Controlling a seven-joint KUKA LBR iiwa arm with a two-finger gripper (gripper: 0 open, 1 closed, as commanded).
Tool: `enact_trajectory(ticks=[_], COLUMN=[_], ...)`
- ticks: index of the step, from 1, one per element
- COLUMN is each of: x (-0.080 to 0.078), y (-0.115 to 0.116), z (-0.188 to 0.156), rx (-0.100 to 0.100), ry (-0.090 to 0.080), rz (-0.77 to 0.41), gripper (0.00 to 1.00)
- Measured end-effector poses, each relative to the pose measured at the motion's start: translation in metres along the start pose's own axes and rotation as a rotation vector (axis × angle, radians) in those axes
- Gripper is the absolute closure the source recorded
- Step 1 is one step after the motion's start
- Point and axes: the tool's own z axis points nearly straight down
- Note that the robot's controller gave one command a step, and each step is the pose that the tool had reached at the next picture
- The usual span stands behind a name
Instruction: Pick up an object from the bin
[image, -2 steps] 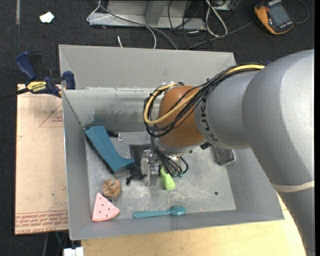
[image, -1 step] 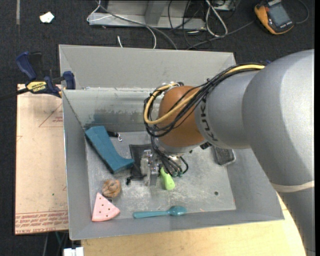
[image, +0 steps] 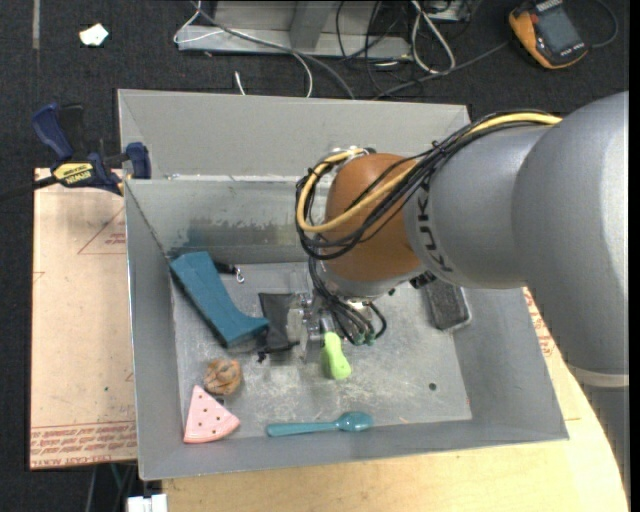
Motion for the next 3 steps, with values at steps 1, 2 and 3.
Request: enact_trajectory(ticks=[1, 2, 3], x=[-0.001, -0.002, -0.002], y=[0.0, 0.001, 0.001], z=[-0.037, -0.074, -0.111], rx=[0.0, -0.001, -0.001], ry=[-0.003, -0.004, -0.005], rz=[-0.001, -0.001, -0.002], gripper=[1.0, 1.0, 1.0])
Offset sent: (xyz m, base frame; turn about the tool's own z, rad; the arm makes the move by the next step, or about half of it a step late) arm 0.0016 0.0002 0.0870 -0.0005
